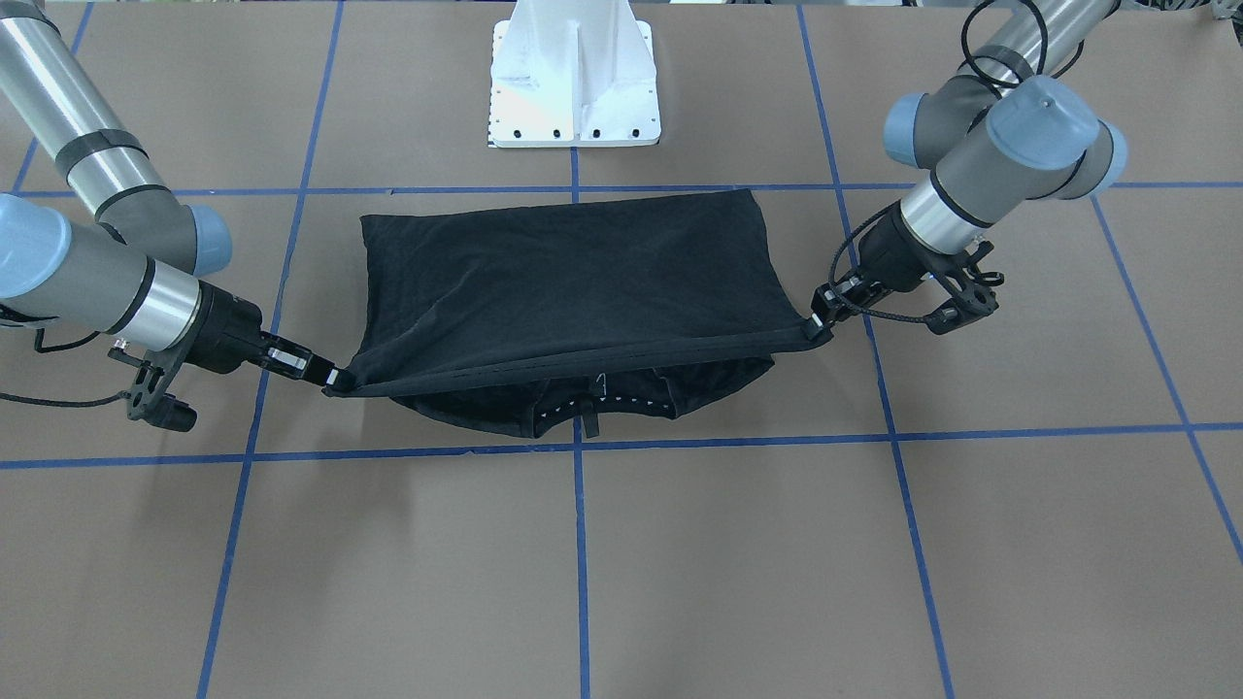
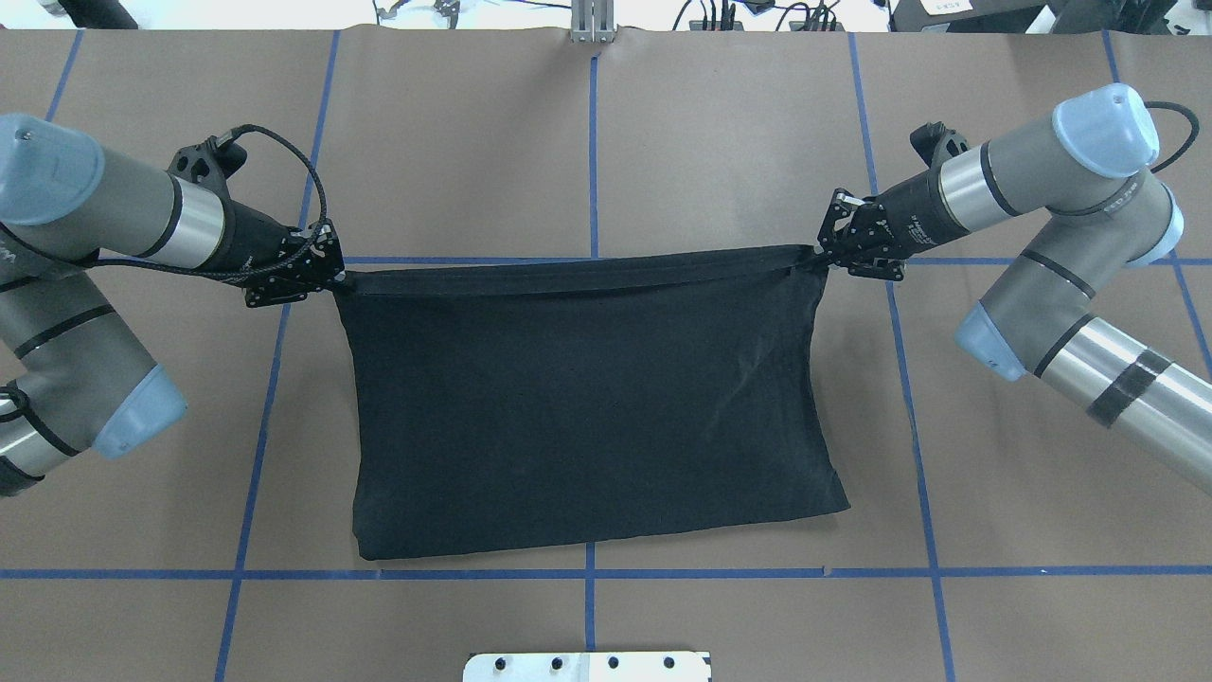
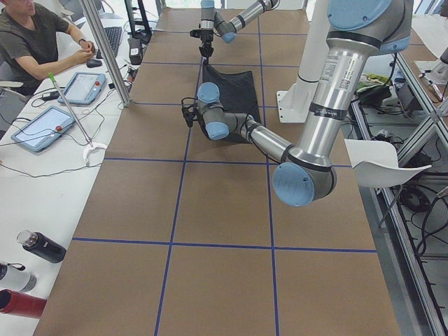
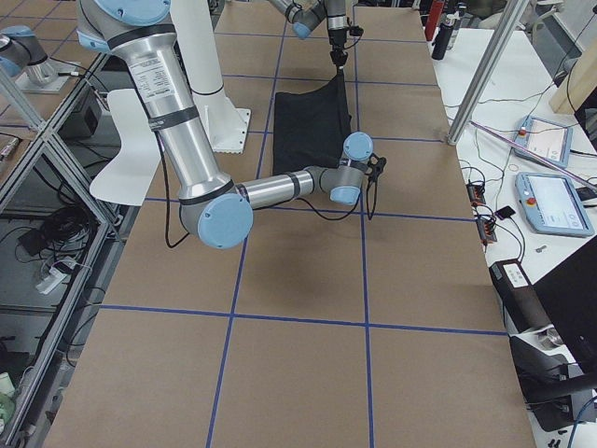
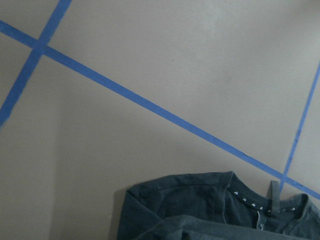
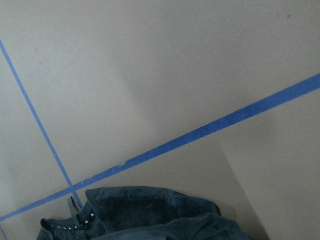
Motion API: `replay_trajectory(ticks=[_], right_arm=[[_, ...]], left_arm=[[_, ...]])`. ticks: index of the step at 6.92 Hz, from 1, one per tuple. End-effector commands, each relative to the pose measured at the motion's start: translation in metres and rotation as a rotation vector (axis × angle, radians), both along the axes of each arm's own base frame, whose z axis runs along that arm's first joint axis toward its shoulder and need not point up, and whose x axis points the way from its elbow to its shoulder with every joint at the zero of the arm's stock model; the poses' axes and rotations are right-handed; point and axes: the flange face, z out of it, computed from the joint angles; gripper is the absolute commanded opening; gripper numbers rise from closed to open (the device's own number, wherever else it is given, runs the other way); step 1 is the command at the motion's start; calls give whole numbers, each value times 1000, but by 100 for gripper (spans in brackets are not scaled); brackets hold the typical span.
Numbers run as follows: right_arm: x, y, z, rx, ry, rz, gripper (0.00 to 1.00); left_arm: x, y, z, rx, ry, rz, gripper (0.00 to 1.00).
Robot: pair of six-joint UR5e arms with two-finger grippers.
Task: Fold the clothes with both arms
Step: 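Carry the held hem with both grippers over the shirt toward the collar, then open both grippers to drop the hem on the collar and raise them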
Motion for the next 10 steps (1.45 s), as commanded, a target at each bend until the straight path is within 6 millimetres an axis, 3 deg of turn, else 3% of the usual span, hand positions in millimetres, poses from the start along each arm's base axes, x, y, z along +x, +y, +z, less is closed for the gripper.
replay_trajectory(ticks=[1,3,4,5,6,8,10], right_arm=[[-2,-1,3,-6,5,1,0],[-6,-7,-16,12,-14,0,0],[-7,-8,-20,15,-17,-1,23],[-8,-8,-23,19,-20,0,98],[-7,-9,-22,17,-18,4,100],[1,-11,-27,33,-30,9,100],[10,4,-52,68,-67,3,100]], left_arm=[[4,-4,7,-2,3,-2,0],[7,-6,-8,6,21,-4,0],[7,-6,-15,14,30,-1,0],[7,-5,-16,19,33,5,62],[5,-4,-25,27,42,0,99],[-12,-11,-28,42,46,-23,100],[-27,-2,-54,72,77,-34,100]])
